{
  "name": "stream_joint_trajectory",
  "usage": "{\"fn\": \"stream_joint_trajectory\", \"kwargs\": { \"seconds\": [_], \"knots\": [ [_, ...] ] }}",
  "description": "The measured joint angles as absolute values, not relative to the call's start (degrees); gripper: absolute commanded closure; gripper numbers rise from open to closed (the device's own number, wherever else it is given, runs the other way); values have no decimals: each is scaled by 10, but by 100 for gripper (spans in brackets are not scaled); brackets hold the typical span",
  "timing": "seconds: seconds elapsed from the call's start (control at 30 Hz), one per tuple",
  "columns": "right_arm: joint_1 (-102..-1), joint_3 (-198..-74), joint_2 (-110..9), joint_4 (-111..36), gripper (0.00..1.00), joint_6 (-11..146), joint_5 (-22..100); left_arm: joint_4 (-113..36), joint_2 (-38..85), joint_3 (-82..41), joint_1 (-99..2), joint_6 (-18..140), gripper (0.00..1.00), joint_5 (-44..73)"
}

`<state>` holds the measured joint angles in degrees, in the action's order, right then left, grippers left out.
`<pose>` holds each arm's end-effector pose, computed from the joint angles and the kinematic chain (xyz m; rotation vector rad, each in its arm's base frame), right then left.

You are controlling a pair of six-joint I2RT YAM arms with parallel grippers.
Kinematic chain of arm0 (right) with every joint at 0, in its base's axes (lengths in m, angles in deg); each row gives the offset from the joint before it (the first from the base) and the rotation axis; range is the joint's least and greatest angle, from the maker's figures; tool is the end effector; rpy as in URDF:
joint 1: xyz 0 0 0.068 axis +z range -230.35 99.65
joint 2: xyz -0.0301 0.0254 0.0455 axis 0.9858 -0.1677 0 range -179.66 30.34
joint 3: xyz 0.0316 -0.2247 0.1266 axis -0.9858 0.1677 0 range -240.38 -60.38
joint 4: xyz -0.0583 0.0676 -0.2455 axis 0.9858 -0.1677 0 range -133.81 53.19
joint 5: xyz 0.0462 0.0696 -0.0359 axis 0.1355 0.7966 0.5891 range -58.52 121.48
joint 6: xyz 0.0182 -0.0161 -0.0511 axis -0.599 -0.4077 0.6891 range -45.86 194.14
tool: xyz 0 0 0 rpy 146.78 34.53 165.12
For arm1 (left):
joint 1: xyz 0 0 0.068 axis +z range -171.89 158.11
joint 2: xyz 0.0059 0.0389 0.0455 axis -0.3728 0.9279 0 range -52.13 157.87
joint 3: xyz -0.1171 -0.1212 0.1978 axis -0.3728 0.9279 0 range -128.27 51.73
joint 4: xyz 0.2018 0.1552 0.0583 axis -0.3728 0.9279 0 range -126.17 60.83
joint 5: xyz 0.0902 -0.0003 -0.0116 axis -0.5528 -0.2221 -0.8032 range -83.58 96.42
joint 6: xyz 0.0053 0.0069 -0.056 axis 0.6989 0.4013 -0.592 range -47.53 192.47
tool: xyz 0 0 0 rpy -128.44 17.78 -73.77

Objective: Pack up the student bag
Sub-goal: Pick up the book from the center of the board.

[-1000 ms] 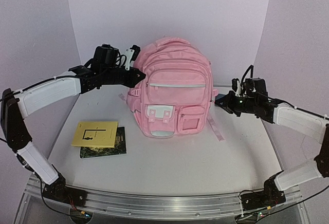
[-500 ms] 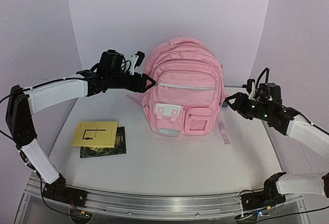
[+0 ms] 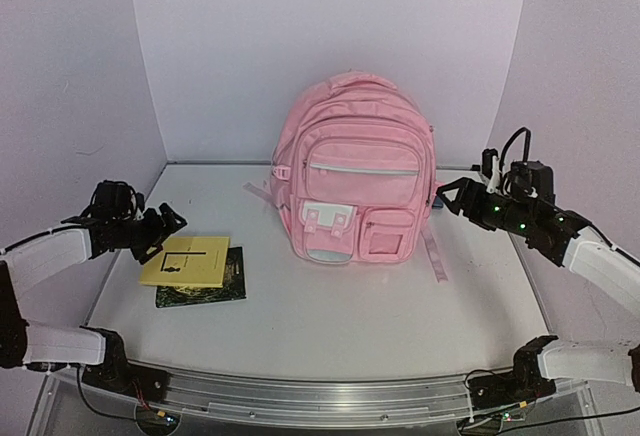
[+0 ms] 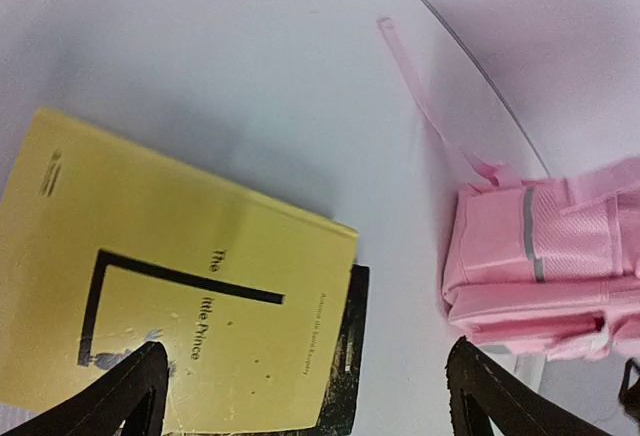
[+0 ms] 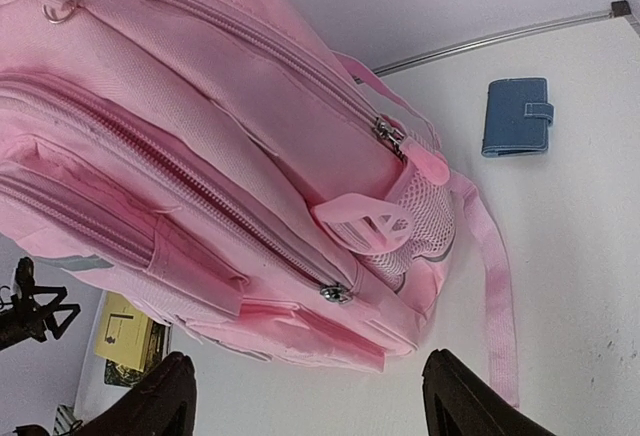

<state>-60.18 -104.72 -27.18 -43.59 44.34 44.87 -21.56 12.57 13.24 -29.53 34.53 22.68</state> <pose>0.2251 0.0925 0.2891 0.0039 1.9944 0.7997 0.2401 -0.0434 0.2125 -0.4666 2.3129 -0.7276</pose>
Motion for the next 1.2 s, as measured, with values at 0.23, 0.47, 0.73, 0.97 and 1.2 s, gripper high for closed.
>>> {"fn": "stream_joint_trajectory", "kwargs": {
  "seconds": [0.23,0.47,0.73,0.97,1.2],
  "knots": [
    [-602,-1047,-272,-438,19,458,453,-206,33,262,-208,215,3,217],
    [-602,-1047,-272,-438,18,461,453,-167,-109,308,-194,128,0,164],
    [-602,-1047,-274,-438,18,467,453,-182,-85,388,-180,71,5,168],
    [-602,-1050,-274,-438,18,469,455,-292,-29,409,-165,54,25,175],
    [-602,-1060,-274,-442,18,468,454,-401,33,426,-154,49,35,184]
  ]
}}
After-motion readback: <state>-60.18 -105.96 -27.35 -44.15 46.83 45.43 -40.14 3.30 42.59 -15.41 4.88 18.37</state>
